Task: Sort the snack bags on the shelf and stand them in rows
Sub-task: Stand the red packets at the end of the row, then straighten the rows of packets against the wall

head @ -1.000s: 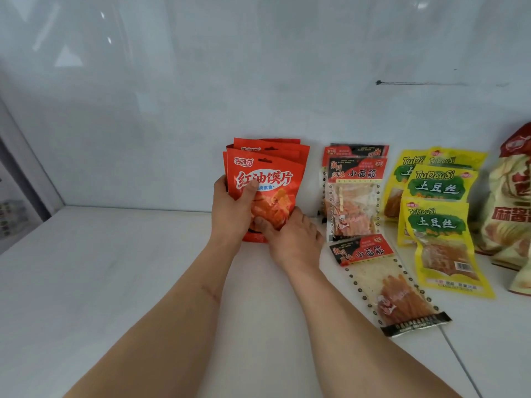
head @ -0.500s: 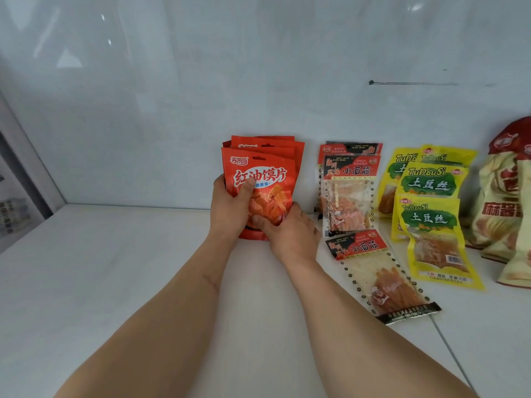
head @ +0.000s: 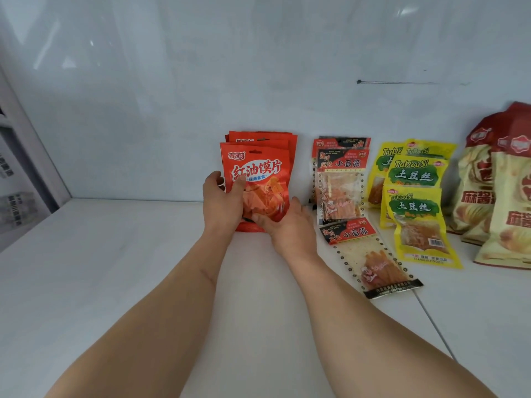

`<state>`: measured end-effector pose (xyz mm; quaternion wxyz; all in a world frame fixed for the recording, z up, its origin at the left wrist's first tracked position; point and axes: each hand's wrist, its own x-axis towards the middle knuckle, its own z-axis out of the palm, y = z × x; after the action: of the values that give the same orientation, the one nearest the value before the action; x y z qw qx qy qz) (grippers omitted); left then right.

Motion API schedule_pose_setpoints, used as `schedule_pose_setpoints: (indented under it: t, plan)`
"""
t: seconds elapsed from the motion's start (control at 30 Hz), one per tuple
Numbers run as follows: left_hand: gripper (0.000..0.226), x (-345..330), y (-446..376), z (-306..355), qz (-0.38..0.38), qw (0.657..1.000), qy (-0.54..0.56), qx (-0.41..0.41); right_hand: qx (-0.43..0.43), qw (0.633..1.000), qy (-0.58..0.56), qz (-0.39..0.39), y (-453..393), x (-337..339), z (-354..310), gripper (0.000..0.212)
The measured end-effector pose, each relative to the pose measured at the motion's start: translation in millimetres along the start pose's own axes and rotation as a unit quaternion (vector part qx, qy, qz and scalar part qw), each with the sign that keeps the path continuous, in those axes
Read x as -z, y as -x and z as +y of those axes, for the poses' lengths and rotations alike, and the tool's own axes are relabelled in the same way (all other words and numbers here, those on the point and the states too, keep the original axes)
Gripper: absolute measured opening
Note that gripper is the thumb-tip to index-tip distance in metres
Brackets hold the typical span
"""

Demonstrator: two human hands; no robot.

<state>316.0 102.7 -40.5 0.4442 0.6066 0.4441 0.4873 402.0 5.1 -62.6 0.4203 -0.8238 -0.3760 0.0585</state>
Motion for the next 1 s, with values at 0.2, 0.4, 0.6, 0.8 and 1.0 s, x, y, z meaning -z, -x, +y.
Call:
schedule_pose_setpoints:
  t: [0.2,0.4,0.6,0.8,1.0]
  plan:
    - [0.034,12.6,23.1,-0.5,0.098,0.931,-0.252,-0.243,0.059,0.989,0.136,0.018,20.4,26.0,-3.9,0.044]
    - [0.021,-2.3,61.1,-6.3,0.02,0.819,-0.349,-0.455,0.094,0.967,0.237,0.023,40.2,65.6,14.5,0.033]
    - [0.011,-28.5,91.4,0.4,-0.02,0.805,-0.372,-0.461,0.052,0.956,0.289,0.021,51.8,111.2,59.3,0.031]
    - [0.006,-55.6,116.6,17.0,-0.029,0.796,-0.379,-0.47,0.033,0.951,0.307,0.021,59.5,140.1,84.8,0.036]
    - [0.007,-66.5,130.5,25.2,-0.037,0.809,-0.386,-0.442,-0.048,0.945,0.324,-0.008,58.7,150.0,94.5,0.058]
